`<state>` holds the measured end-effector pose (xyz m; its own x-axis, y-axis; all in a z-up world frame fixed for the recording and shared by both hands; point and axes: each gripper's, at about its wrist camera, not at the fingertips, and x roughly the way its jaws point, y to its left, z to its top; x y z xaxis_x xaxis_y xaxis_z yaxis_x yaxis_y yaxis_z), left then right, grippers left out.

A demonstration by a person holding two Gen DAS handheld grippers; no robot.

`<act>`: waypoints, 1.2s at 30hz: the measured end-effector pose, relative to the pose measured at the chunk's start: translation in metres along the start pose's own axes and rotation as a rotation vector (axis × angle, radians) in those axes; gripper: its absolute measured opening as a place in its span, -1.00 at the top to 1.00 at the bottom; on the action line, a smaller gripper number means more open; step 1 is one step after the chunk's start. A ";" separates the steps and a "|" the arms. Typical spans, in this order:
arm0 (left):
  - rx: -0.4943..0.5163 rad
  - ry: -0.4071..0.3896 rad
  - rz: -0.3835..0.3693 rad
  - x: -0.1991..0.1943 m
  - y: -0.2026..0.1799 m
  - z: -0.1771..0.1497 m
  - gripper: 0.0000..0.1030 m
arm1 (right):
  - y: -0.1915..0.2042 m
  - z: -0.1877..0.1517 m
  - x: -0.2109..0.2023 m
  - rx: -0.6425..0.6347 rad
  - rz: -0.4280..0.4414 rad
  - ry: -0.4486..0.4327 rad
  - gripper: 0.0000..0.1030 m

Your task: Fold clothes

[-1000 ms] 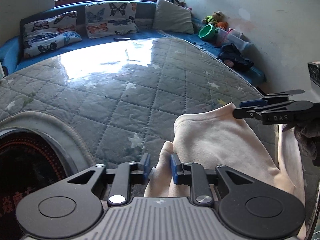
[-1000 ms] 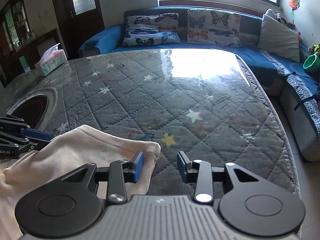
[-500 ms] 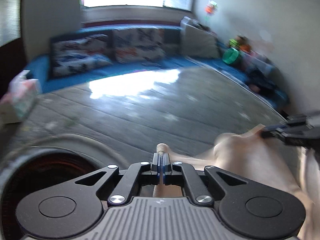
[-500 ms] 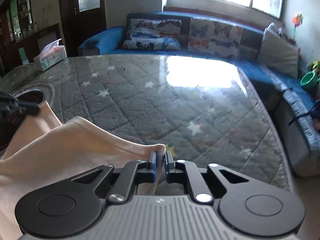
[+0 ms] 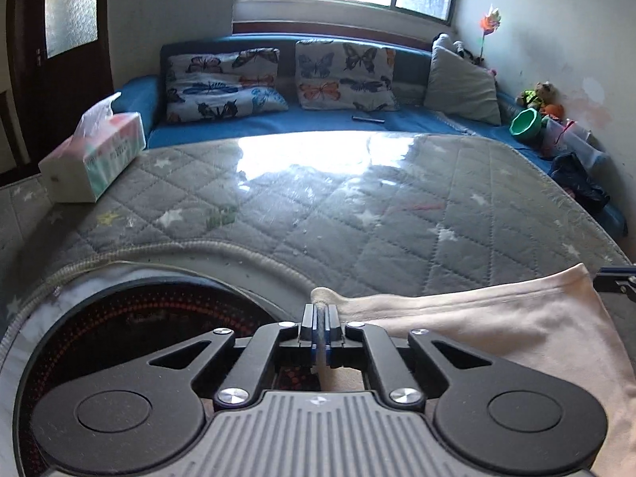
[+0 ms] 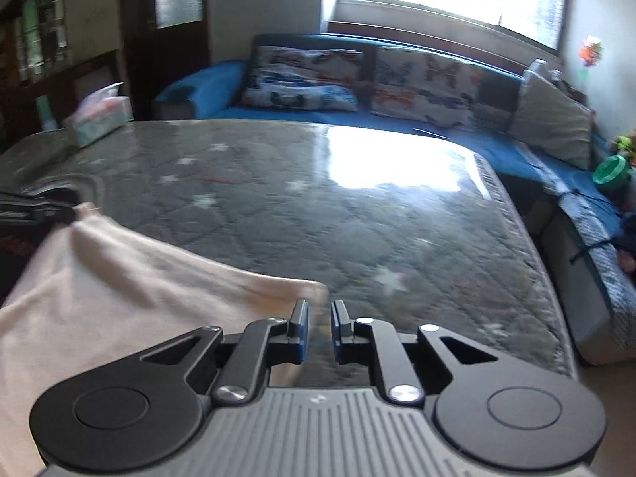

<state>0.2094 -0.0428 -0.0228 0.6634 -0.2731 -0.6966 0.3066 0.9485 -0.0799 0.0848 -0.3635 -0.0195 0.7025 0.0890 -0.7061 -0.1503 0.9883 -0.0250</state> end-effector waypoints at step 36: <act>0.029 0.017 -0.150 -0.144 -0.018 -0.120 0.72 | 0.145 -0.096 -0.117 -0.327 0.325 0.090 0.25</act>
<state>0.0264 -0.0013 -0.0065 0.5969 -0.4084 -0.6906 0.4211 0.8921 -0.1636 -0.0864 -0.2431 -0.0084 0.5219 0.3622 -0.7723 -0.5740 0.8188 -0.0039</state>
